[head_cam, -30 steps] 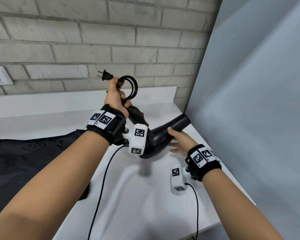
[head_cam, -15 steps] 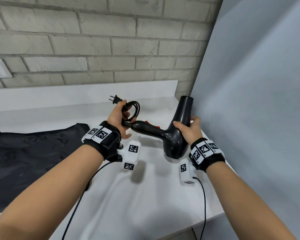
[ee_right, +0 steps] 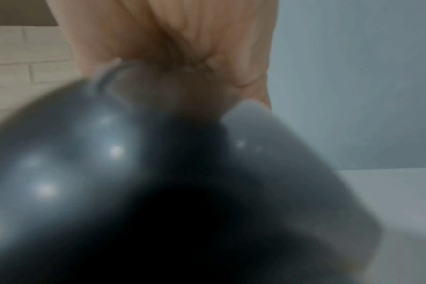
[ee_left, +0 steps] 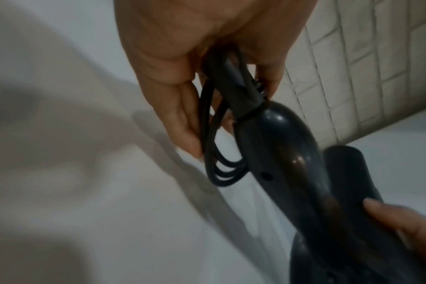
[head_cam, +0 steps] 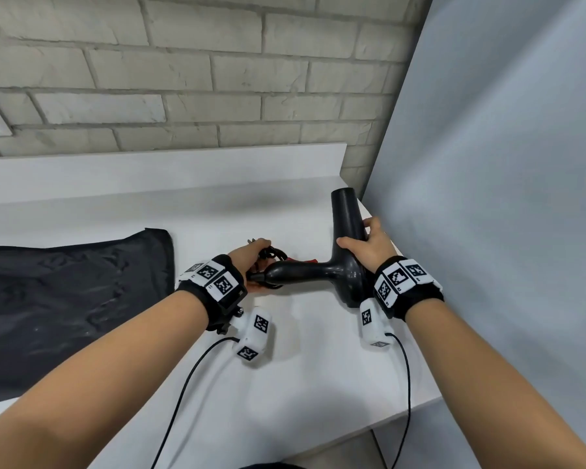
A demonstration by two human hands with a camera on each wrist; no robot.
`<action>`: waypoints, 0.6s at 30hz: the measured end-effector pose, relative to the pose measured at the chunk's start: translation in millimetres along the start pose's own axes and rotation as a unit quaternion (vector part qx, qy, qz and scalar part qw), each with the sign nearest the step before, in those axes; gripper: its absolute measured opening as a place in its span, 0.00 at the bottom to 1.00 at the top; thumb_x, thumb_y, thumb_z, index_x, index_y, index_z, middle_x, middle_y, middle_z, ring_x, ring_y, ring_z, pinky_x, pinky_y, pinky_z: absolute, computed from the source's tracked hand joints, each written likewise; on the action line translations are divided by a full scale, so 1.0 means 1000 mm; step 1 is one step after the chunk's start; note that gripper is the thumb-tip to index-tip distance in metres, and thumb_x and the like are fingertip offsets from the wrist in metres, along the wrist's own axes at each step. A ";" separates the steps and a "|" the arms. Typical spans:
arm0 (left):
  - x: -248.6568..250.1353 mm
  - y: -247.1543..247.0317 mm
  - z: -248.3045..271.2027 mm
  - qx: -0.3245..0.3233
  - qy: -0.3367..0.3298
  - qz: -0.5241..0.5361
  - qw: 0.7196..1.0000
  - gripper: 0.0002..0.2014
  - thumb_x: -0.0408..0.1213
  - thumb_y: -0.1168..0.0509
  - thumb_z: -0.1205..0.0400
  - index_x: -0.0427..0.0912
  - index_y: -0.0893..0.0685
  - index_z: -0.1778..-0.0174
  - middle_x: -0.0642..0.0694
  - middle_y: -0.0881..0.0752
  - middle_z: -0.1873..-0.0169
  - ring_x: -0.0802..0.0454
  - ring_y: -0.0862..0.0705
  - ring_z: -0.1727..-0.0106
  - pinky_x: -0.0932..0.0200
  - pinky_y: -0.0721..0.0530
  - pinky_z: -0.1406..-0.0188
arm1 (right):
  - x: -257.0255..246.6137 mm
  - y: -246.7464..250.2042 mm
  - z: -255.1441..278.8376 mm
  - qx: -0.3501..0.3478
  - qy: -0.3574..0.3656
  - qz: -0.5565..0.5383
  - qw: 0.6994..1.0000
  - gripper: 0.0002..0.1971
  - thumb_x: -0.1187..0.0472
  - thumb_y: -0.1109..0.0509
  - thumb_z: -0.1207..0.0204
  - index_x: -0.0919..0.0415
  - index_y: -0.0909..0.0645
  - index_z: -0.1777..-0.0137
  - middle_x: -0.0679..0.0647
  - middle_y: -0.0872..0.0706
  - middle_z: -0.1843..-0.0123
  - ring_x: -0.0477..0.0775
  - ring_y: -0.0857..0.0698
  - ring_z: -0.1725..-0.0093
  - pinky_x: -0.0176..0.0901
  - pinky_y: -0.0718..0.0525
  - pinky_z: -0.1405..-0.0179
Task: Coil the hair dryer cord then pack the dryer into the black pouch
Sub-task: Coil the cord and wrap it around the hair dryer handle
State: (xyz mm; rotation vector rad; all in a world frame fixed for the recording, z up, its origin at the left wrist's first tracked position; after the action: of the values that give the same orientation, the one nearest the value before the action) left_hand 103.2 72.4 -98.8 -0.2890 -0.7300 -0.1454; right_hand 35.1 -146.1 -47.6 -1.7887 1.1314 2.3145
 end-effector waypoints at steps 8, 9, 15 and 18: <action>-0.010 -0.003 0.006 -0.014 0.012 -0.115 0.993 0.11 0.43 0.39 0.18 0.38 0.25 0.60 0.40 0.24 0.68 0.44 0.19 0.76 0.55 0.14 0.78 | -0.001 -0.012 -0.010 -0.020 -0.006 0.051 0.998 0.30 0.54 0.28 0.31 0.60 0.36 0.32 0.56 0.21 0.45 0.60 0.18 0.46 0.48 0.20 0.43; -0.008 0.001 0.002 0.010 -0.006 -0.135 0.991 0.11 0.43 0.36 0.20 0.37 0.24 0.56 0.39 0.22 0.67 0.42 0.17 0.71 0.50 0.12 0.71 | -0.001 -0.012 -0.011 -0.019 -0.002 0.063 0.998 0.30 0.54 0.28 0.30 0.62 0.38 0.33 0.56 0.22 0.46 0.59 0.19 0.47 0.46 0.22 0.45; 0.000 0.018 -0.007 0.075 -0.096 -0.148 0.981 0.12 0.45 0.32 0.22 0.45 0.21 0.47 0.40 0.16 0.50 0.37 0.14 0.53 0.34 0.12 0.62 | -0.004 -0.019 -0.004 -0.130 -0.026 0.141 0.981 0.34 0.55 0.24 0.34 0.58 0.39 0.32 0.54 0.23 0.44 0.57 0.20 0.49 0.44 0.25 0.49; 0.002 0.024 -0.010 0.094 -0.119 -0.148 0.977 0.11 0.45 0.38 0.18 0.47 0.19 0.43 0.40 0.15 0.44 0.38 0.14 0.50 0.38 0.12 0.52 | -0.005 -0.023 0.003 -0.213 -0.024 0.182 0.960 0.43 0.58 0.22 0.36 0.52 0.42 0.24 0.52 0.22 0.40 0.55 0.21 0.45 0.43 0.24 0.43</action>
State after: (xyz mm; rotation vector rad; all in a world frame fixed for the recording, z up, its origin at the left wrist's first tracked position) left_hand 116.4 92.3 -109.7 -0.0143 -1.0165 -0.3266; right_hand 44.1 -125.9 -55.2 -1.7401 1.0983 2.9973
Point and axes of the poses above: each hand's wrist, its own z-axis away from the middle knuckle, its own y-axis out of the back of the hand, x = y × z, the point moved 5 cm from there along -z, towards the middle knuckle
